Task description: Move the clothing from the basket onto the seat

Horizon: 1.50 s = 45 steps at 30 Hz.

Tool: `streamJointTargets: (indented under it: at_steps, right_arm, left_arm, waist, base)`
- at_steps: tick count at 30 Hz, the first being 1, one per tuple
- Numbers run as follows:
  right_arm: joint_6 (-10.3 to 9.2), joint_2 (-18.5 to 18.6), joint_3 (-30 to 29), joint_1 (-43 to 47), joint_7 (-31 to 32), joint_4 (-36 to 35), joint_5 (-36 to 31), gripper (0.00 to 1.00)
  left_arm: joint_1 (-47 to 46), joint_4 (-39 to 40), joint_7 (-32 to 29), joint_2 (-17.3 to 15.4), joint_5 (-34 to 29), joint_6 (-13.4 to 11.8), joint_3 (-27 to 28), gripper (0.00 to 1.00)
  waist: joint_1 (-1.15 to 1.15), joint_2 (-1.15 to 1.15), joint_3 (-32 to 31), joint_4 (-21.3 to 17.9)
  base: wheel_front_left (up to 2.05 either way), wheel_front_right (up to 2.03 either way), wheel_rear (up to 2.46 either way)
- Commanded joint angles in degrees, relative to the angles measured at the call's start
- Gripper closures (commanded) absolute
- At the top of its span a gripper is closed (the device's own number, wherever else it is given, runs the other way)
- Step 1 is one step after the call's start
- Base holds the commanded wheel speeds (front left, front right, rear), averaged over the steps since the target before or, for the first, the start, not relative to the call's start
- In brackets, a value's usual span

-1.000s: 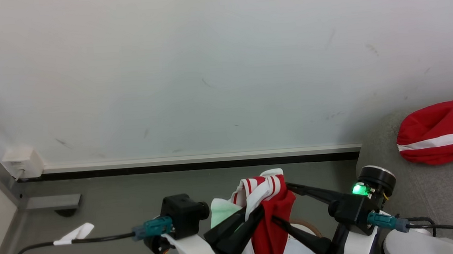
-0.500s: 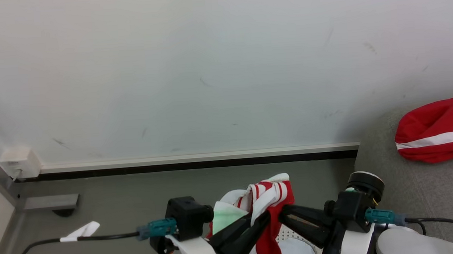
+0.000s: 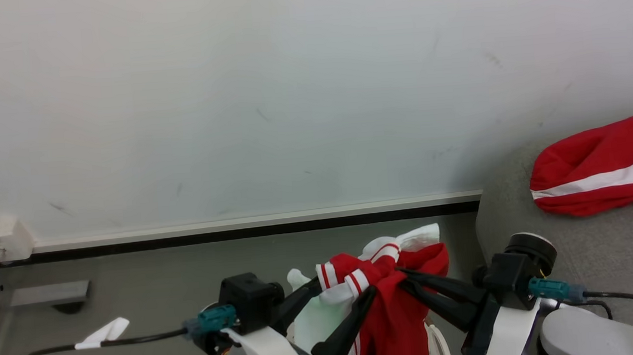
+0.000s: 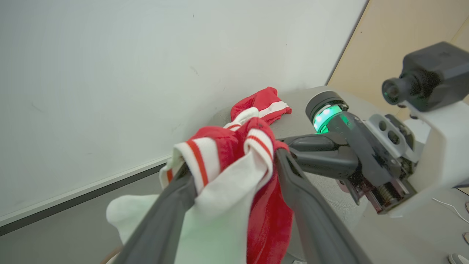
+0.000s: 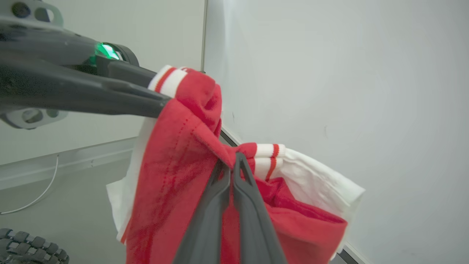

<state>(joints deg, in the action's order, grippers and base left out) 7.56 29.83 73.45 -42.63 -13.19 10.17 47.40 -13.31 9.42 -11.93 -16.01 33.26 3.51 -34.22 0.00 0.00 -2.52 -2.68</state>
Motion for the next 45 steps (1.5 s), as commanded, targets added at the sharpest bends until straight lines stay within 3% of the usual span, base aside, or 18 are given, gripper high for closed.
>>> streamJointTargets:
  at_steps: [1, 10, 19, 26, 32, 37, 45]
  right_arm:
    - [-0.15, 0.7, -0.1, -1.2, -0.7, 0.7, 0.8, 1.0]
    - [-0.15, 2.5, -2.6, -2.7, -1.6, 3.8, 0.4, 1.0]
    - [-0.15, 4.0, -8.7, -2.1, -2.0, 5.5, -1.4, 1.0]
    - [-0.15, 6.2, -13.6, -1.6, -2.1, 4.7, -3.2, 1.0]
    - [-0.15, 7.9, -18.3, -1.0, -1.7, 4.0, -4.6, 1.0]
    - [-0.15, 7.7, -25.8, -3.3, -1.7, 4.5, -8.3, 1.0]
    - [-0.15, 7.4, -46.8, -12.3, -0.2, 8.8, -15.0, 1.0]
  left_arm:
    - [-0.5, -0.4, 1.0, -0.1, -0.7, -0.3, 0.1, 0.0]
    - [-0.9, -1.2, 2.4, 0.1, -1.4, -0.6, 0.1, 0.0]
    - [-2.1, -2.6, 4.7, 0.6, -3.0, -1.0, -0.1, 0.0]
    - [-2.9, -3.4, 5.3, 1.0, -3.1, -1.0, -0.5, 0.0]
    - [-4.0, -3.5, 5.7, 0.9, -3.8, -0.7, -0.9, 0.0]
    - [-8.0, -2.3, 4.4, -0.4, -5.3, 0.1, -0.9, 0.0]
    - [-21.7, -3.0, 2.6, -0.6, -9.5, 2.1, -1.9, 0.0]
  waist:
    - [0.0, 0.0, 0.4, -1.4]
    - [0.0, 0.0, 1.9, -8.0]
    - [0.0, 0.0, 3.3, -16.0]
    - [0.0, 0.0, 4.6, -19.2]
    - [0.0, 0.0, 7.0, -19.3]
    - [0.0, 0.0, 14.1, -17.5]
    - [0.0, 0.0, 30.3, -12.2]
  base:
    - [0.0, 0.0, 0.0]
    - [0.0, 0.0, 0.0]
    - [0.0, 0.0, 0.0]
    - [0.0, 0.0, 0.0]
    - [0.0, 0.0, 0.0]
    - [0.0, 0.0, 0.0]
    - [0.0, 0.0, 0.0]
